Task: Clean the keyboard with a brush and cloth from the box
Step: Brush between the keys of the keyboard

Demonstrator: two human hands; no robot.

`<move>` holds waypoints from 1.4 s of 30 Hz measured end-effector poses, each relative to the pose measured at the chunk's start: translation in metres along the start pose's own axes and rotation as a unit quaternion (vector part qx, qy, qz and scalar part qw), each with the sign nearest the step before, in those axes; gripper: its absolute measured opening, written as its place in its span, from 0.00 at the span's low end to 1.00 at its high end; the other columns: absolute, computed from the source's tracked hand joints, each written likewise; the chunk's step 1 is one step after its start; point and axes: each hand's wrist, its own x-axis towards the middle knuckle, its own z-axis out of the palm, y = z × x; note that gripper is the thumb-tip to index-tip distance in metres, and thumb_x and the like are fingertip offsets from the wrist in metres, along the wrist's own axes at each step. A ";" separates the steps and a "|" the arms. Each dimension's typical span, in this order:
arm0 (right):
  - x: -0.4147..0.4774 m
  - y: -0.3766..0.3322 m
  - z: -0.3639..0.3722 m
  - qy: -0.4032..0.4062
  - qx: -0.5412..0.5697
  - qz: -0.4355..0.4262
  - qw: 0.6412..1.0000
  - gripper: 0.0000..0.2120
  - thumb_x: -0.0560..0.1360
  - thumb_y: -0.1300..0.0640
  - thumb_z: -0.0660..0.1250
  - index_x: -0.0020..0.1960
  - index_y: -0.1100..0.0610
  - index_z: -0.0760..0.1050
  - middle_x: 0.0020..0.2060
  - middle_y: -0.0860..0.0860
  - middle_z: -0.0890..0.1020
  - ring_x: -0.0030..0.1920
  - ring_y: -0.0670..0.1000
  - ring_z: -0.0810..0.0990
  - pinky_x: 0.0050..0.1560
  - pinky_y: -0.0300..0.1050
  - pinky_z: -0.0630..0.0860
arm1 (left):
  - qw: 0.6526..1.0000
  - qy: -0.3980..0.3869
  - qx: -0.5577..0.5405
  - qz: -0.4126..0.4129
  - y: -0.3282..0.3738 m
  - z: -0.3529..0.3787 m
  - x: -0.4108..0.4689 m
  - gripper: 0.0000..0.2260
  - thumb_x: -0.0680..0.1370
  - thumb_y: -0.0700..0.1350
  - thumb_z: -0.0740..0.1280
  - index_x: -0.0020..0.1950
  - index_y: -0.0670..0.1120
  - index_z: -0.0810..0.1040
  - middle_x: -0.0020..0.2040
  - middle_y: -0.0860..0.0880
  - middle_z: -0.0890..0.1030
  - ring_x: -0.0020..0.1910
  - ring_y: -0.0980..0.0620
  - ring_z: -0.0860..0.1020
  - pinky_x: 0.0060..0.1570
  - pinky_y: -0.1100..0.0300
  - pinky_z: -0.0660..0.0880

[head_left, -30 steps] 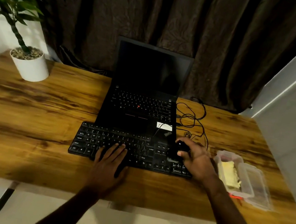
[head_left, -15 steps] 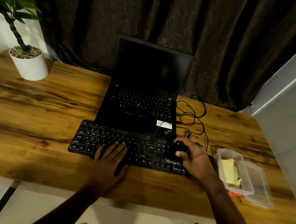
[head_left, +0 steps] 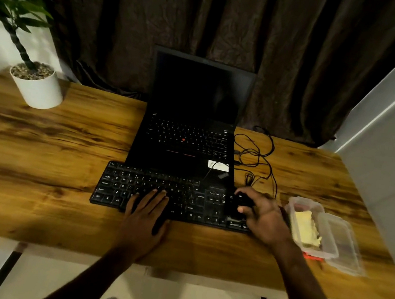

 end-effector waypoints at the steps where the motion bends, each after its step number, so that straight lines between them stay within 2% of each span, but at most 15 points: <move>1: 0.001 -0.004 0.002 -0.003 0.008 -0.001 1.000 0.24 0.78 0.53 0.68 0.64 0.28 0.67 0.56 0.55 0.79 0.53 0.55 0.78 0.55 0.54 0.80 | 1.000 -0.001 0.001 0.000 0.000 0.000 0.000 0.26 0.80 0.60 0.53 0.72 0.48 0.71 0.73 0.48 0.72 0.74 0.49 0.66 0.72 0.43 0.55; 8: -0.011 0.033 -0.033 0.047 -0.010 0.003 0.999 0.28 0.75 0.61 0.70 0.59 0.30 0.69 0.56 0.57 0.81 0.55 0.57 0.79 0.54 0.53 0.80 | 1.000 0.000 -0.006 0.001 0.001 -0.001 -0.001 0.26 0.80 0.60 0.54 0.73 0.48 0.70 0.74 0.49 0.70 0.75 0.50 0.64 0.74 0.43 0.52; 11: -0.014 0.040 -0.034 0.073 -0.018 0.023 0.997 0.32 0.75 0.59 0.71 0.60 0.23 0.66 0.55 0.57 0.80 0.55 0.58 0.77 0.56 0.58 0.79 | 1.000 0.011 -0.010 0.000 0.001 0.000 0.000 0.26 0.80 0.60 0.55 0.73 0.47 0.71 0.74 0.48 0.71 0.74 0.49 0.65 0.74 0.43 0.53; 15: -0.014 0.013 -0.012 0.036 0.023 -0.007 0.999 0.27 0.77 0.57 0.70 0.65 0.30 0.68 0.58 0.53 0.80 0.57 0.56 0.78 0.55 0.59 0.80 | 1.000 0.015 -0.013 0.001 0.000 0.001 0.000 0.26 0.80 0.59 0.56 0.72 0.47 0.71 0.73 0.48 0.71 0.74 0.49 0.65 0.73 0.41 0.55; 19: -0.018 0.002 -0.008 0.029 0.068 -0.039 0.996 0.23 0.77 0.59 0.69 0.61 0.32 0.72 0.57 0.51 0.81 0.55 0.52 0.81 0.48 0.55 0.84 | 1.000 0.009 -0.011 0.001 0.000 0.000 0.000 0.26 0.80 0.59 0.55 0.72 0.47 0.72 0.73 0.48 0.72 0.74 0.48 0.66 0.73 0.40 0.57; 21: -0.023 0.014 -0.020 0.049 0.088 -0.028 0.994 0.28 0.77 0.63 0.70 0.59 0.29 0.72 0.56 0.53 0.81 0.54 0.53 0.82 0.46 0.52 0.85 | 1.000 0.005 -0.008 0.000 -0.001 0.000 0.000 0.26 0.80 0.60 0.55 0.72 0.47 0.72 0.73 0.48 0.71 0.74 0.49 0.66 0.73 0.41 0.56; 23: -0.031 0.029 -0.030 0.070 0.073 -0.015 0.995 0.35 0.75 0.66 0.71 0.57 0.24 0.70 0.54 0.54 0.82 0.53 0.54 0.82 0.49 0.50 0.84 | 1.000 0.001 -0.004 -0.003 0.000 0.000 0.000 0.26 0.80 0.60 0.54 0.73 0.48 0.71 0.74 0.49 0.70 0.74 0.49 0.65 0.73 0.41 0.55; 26: -0.037 0.037 -0.034 0.092 0.037 -0.010 0.995 0.38 0.74 0.67 0.71 0.57 0.21 0.67 0.51 0.53 0.82 0.52 0.56 0.81 0.52 0.53 0.82 | 1.000 0.007 -0.008 -0.004 0.000 0.000 -0.001 0.26 0.80 0.59 0.54 0.73 0.48 0.71 0.74 0.49 0.70 0.75 0.50 0.64 0.73 0.41 0.54; 28: -0.036 0.030 -0.027 0.092 0.050 -0.008 0.994 0.36 0.74 0.65 0.71 0.58 0.24 0.68 0.52 0.53 0.82 0.52 0.55 0.81 0.52 0.54 0.82 | 1.000 0.015 -0.010 0.000 0.000 0.001 -0.001 0.26 0.80 0.59 0.55 0.73 0.47 0.71 0.73 0.48 0.71 0.74 0.49 0.65 0.74 0.42 0.54; 30: -0.031 0.017 -0.014 0.074 0.063 -0.011 0.995 0.28 0.75 0.61 0.71 0.61 0.30 0.71 0.55 0.53 0.82 0.53 0.53 0.81 0.51 0.54 0.83 | 1.000 0.017 -0.008 0.003 0.000 0.000 -0.001 0.26 0.80 0.59 0.55 0.73 0.47 0.72 0.73 0.48 0.71 0.74 0.49 0.66 0.74 0.42 0.53; 33: -0.024 0.003 0.006 0.049 0.101 -0.023 0.993 0.22 0.77 0.57 0.70 0.63 0.33 0.73 0.55 0.52 0.82 0.50 0.48 0.82 0.42 0.46 0.84 | 1.000 0.017 -0.006 0.004 0.000 -0.001 -0.001 0.26 0.79 0.58 0.56 0.72 0.47 0.72 0.73 0.48 0.72 0.73 0.49 0.66 0.74 0.43 0.53; 34: -0.023 -0.001 0.009 0.042 0.103 -0.029 0.993 0.22 0.77 0.56 0.70 0.63 0.33 0.73 0.55 0.53 0.81 0.51 0.49 0.82 0.42 0.47 0.84 | 1.000 0.016 -0.005 0.004 0.000 -0.001 -0.001 0.26 0.79 0.58 0.56 0.72 0.47 0.72 0.73 0.48 0.72 0.73 0.49 0.66 0.74 0.43 0.53; 37: -0.023 0.005 0.001 0.036 0.086 -0.005 0.996 0.24 0.77 0.56 0.70 0.63 0.30 0.71 0.60 0.53 0.79 0.57 0.54 0.80 0.46 0.56 0.85 | 1.000 0.014 -0.008 0.004 0.001 -0.002 -0.001 0.26 0.79 0.59 0.55 0.72 0.47 0.72 0.73 0.48 0.72 0.73 0.49 0.66 0.73 0.43 0.54; 39: -0.026 0.017 -0.011 0.051 0.068 0.003 0.996 0.27 0.76 0.60 0.70 0.62 0.31 0.70 0.60 0.54 0.79 0.57 0.55 0.80 0.49 0.57 0.84 | 1.000 0.015 -0.010 0.003 0.001 -0.003 -0.001 0.26 0.80 0.59 0.55 0.72 0.47 0.72 0.73 0.48 0.72 0.73 0.49 0.66 0.73 0.42 0.54; 42: -0.029 0.028 -0.020 0.068 0.026 0.027 0.997 0.29 0.75 0.59 0.71 0.63 0.29 0.67 0.59 0.55 0.80 0.58 0.55 0.79 0.55 0.60 0.81 | 1.000 0.014 -0.012 0.002 0.002 -0.002 -0.001 0.25 0.80 0.59 0.56 0.72 0.47 0.72 0.73 0.48 0.72 0.74 0.49 0.66 0.73 0.41 0.54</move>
